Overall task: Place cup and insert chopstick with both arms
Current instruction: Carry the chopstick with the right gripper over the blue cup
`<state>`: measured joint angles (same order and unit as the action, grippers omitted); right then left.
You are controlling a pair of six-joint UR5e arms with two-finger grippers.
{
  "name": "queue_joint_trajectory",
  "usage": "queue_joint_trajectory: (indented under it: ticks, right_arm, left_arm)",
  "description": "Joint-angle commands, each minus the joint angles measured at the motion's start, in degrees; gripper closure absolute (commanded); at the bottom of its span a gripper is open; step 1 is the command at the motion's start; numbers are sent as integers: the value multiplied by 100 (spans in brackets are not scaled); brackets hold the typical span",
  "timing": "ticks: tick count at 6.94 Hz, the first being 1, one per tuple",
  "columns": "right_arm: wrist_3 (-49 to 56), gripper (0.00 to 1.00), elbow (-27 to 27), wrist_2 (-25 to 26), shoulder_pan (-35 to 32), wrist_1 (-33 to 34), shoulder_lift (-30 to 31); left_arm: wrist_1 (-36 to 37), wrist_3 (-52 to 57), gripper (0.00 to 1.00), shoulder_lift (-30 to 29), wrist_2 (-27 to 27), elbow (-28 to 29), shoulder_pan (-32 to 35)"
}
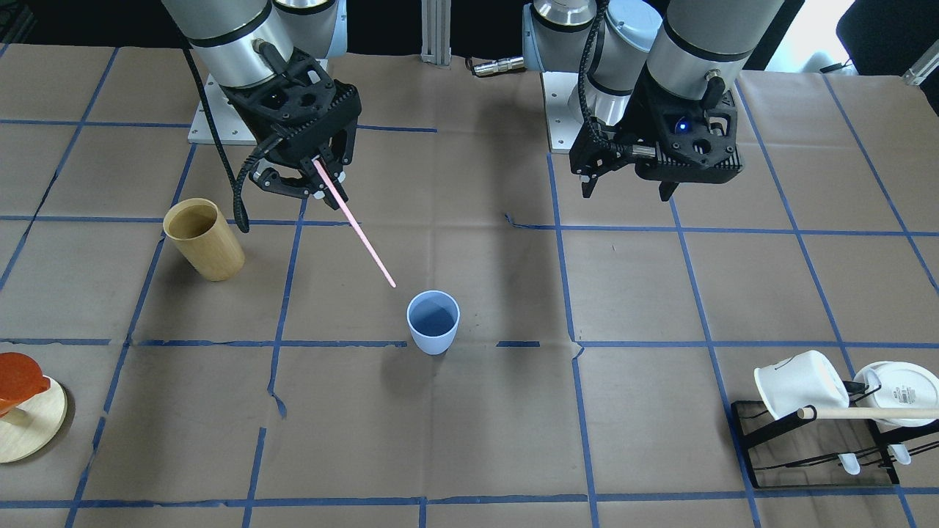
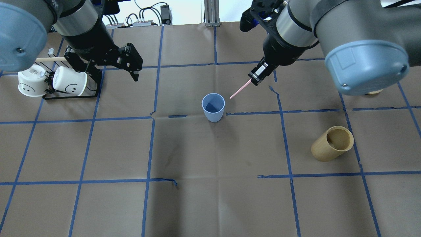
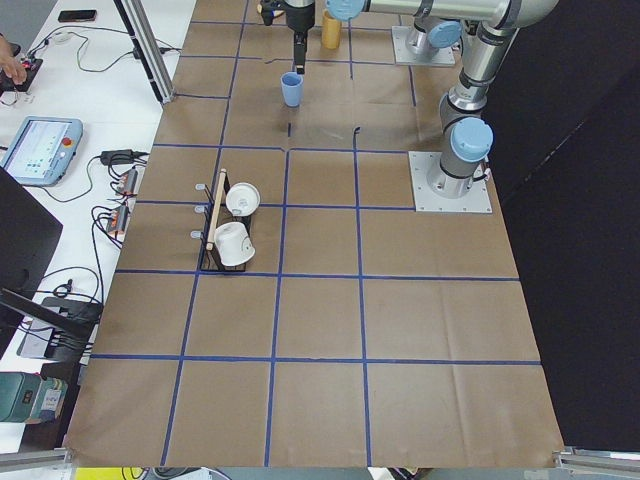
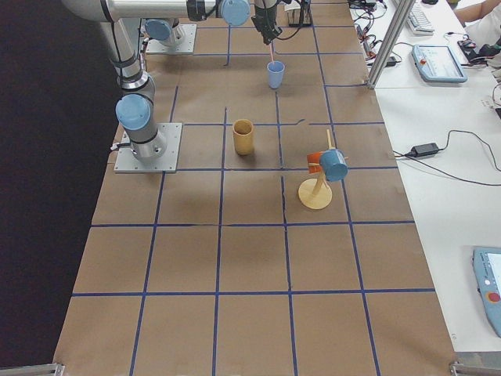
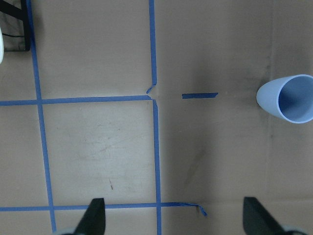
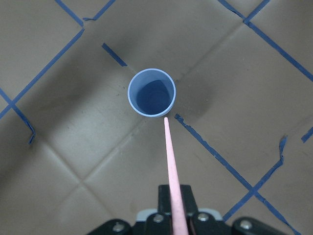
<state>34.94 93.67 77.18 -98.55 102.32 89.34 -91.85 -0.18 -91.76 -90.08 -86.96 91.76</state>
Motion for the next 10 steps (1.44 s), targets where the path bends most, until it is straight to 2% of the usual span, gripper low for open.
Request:
queue_joint_trajectory:
  ticks: [1, 3, 8, 10]
  right_arm:
    - [-259, 93, -252, 61, -182, 77, -284]
    - [-591, 93, -236, 78, -366, 366, -618]
    - [-1102, 91, -183, 52, -709, 437, -1119]
    - [-1296, 85, -183, 34, -762, 473, -1260]
  left_arm:
    - [0, 0, 0, -9, -9, -6, 0]
    - [0, 0, 0, -9, -9, -14, 0]
    - [0, 0, 0, 9, -18, -14, 9]
    - [0, 0, 0, 18, -18, -14, 9]
